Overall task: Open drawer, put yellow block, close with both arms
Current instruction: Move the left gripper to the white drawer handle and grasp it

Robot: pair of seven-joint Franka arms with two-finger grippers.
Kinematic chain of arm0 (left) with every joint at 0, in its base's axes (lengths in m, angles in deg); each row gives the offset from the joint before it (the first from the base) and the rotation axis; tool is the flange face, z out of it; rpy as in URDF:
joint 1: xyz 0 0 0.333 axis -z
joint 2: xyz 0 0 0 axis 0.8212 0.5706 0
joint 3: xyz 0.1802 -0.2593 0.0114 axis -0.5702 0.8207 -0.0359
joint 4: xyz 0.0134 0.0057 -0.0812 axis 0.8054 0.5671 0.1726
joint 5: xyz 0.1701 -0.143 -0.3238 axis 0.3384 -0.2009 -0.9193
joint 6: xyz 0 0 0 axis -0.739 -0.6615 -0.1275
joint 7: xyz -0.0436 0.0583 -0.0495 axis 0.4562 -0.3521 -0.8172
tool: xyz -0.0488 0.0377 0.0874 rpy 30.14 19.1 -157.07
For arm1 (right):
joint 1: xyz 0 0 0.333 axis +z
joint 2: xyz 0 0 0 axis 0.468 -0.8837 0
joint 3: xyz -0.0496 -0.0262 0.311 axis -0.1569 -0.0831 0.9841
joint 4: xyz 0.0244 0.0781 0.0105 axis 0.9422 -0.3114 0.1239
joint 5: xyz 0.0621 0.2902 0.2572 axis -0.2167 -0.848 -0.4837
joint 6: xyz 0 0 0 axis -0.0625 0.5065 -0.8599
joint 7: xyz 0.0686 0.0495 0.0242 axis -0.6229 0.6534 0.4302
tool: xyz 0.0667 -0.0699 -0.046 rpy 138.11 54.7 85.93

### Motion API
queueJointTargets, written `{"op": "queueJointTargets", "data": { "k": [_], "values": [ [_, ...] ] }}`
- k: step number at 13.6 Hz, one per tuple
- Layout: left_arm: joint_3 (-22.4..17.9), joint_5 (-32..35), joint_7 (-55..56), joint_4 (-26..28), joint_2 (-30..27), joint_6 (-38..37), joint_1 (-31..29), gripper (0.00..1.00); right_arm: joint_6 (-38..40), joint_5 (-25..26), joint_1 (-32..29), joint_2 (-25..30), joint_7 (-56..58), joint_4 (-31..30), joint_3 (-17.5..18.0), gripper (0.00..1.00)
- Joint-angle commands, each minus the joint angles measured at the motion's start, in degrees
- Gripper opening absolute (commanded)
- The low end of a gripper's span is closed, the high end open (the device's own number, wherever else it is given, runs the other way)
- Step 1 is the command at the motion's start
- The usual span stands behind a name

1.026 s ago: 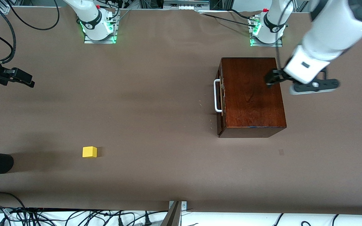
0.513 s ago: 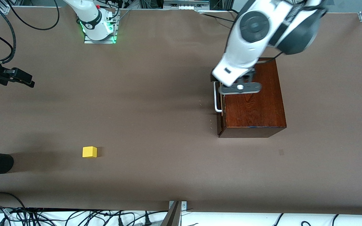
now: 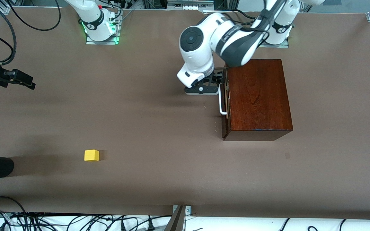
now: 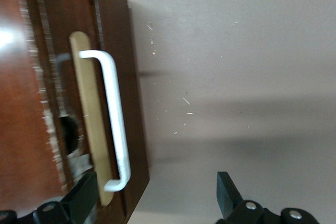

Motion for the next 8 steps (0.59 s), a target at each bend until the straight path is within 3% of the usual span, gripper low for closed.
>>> {"op": "queueJointTargets", "data": {
  "k": [1, 8],
  "values": [
    [-0.67, 2.60, 0.05, -2.10, 4.01, 1.49, 0.07, 1.00, 0.01, 0.16, -0.93, -0.06, -0.32, 0.59, 0.86, 1.00],
    [-1.28, 4.81, -0.03, -2.01, 7.09, 3.07, -0.28, 1.00, 0.01, 0.24, -0.93, -0.06, -0.32, 0.50, 0.86, 1.00]
  ]
}}
